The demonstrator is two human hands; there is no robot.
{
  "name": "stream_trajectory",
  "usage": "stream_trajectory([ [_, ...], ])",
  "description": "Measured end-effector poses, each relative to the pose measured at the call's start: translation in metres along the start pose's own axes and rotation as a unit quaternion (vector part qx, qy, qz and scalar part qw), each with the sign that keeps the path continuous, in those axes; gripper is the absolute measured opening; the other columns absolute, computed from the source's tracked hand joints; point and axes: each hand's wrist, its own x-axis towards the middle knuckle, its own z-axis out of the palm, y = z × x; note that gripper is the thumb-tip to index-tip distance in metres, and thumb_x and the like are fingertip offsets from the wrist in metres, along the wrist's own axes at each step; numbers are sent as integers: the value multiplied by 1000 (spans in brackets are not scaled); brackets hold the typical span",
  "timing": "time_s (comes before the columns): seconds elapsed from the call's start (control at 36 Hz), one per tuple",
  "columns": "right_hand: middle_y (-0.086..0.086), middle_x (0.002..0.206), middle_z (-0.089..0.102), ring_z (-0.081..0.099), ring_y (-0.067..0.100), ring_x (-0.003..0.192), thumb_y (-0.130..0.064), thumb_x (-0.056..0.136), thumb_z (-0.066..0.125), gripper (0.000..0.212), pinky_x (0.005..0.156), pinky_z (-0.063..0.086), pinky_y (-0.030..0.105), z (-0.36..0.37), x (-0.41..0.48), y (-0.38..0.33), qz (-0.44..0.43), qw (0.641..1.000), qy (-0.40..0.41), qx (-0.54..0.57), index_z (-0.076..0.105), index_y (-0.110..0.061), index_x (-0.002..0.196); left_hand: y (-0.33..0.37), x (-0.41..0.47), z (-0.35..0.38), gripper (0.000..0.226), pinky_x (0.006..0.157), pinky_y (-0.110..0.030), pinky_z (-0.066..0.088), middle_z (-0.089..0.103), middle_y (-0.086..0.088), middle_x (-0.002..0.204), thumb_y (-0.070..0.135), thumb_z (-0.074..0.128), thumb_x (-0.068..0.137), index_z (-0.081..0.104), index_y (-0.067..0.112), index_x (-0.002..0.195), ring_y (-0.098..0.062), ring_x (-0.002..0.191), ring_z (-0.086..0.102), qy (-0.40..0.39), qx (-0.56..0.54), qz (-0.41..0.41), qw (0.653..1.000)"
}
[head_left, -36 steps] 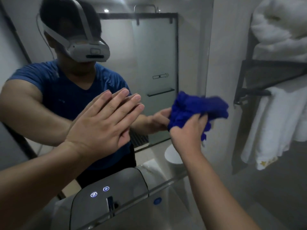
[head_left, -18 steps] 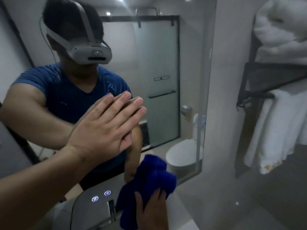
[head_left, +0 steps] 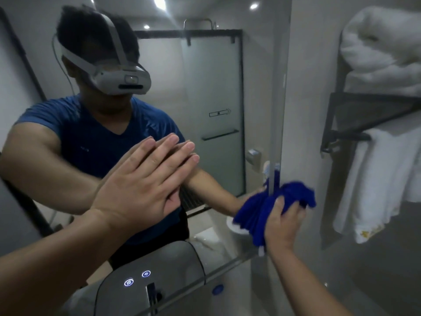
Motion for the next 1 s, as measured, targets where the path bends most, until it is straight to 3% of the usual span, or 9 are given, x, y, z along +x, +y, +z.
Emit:
stream_trajectory([
  [0.11, 13, 146, 46, 43, -13, 119, -40, 107, 47, 48, 112, 22, 4, 12, 59, -76, -117, 991, 20, 56, 54, -9, 143, 0, 1, 0, 73, 130, -57, 29, 29, -9, 176, 36, 48, 100, 35, 16, 169, -36, 163, 28, -3, 9, 1, 1000],
  [0.14, 6, 145, 43, 42, -16, 121, -43, 108, 48, 46, 113, 25, 6, 17, 69, -98, -144, 987, 22, 63, 54, -14, 143, -1, 2, -1, 72, 130, -57, 29, 30, -10, 176, 35, 48, 100, 35, 16, 168, -36, 163, 28, -3, 9, 0, 1000],
  [0.22, 6, 146, 41, 52, 18, 130, -52, 106, 50, 49, 119, 41, 36, 33, 82, -151, -214, 975, 27, 47, 53, -22, 145, 1, 2, -3, 71, 129, -57, 29, 31, -10, 175, 36, 46, 101, 35, 16, 168, -36, 163, 29, -10, 11, 0, 1000],
  [0.39, 22, 134, 54, 56, 34, 120, -40, 102, 55, 53, 109, 48, 43, 40, 72, -136, -232, 970, 65, 22, 56, -3, 141, 1, 3, -5, 73, 127, -59, 32, 33, -10, 175, 36, 50, 99, 38, 16, 167, -36, 162, 31, -15, 11, -2, 1000],
  [0.47, 21, 125, 56, 56, 29, 110, -35, 102, 54, 47, 107, 46, 35, 35, 53, -79, -166, 984, 52, 40, 54, 0, 133, 0, 2, -4, 74, 127, -59, 32, 32, -10, 175, 36, 51, 98, 36, 15, 168, -36, 162, 30, -13, 10, 1, 1000],
  [0.61, 26, 140, 55, 55, 43, 130, -49, 98, 47, 68, 119, 41, 56, 21, -1, 25, -4, 1000, -2, 29, 47, 2, 143, 0, 1, -2, 75, 128, -58, 31, 30, -8, 176, 35, 52, 98, 36, 16, 168, -34, 163, 29, -6, 9, -2, 1000],
  [0.69, 20, 133, 60, 62, 39, 119, -65, 93, 40, 75, 110, 48, 44, 9, -22, 62, 118, 992, -27, 39, 49, -9, 141, 1, 1, -1, 74, 129, -57, 30, 30, -7, 176, 35, 52, 98, 36, 16, 168, -34, 163, 29, -6, 10, -2, 1000],
  [0.83, 16, 126, 64, 63, 31, 103, -53, 110, 40, 43, 96, 50, 40, 3, -16, 60, 204, 977, -53, 19, 51, -19, 134, 1, 2, -3, 76, 129, -57, 29, 27, -8, 177, 35, 53, 97, 35, 16, 169, -34, 164, 27, -12, 12, 1, 1000],
  [1.0, 23, 125, 61, 59, 41, 113, -53, 88, 47, 64, 108, 45, 60, -2, 40, -61, 42, 990, -102, 85, 57, -1, 124, -2, 2, -2, 76, 130, -57, 27, 26, -10, 178, 38, 52, 98, 33, 16, 169, -35, 164, 25, -19, 17, 5, 1000],
])
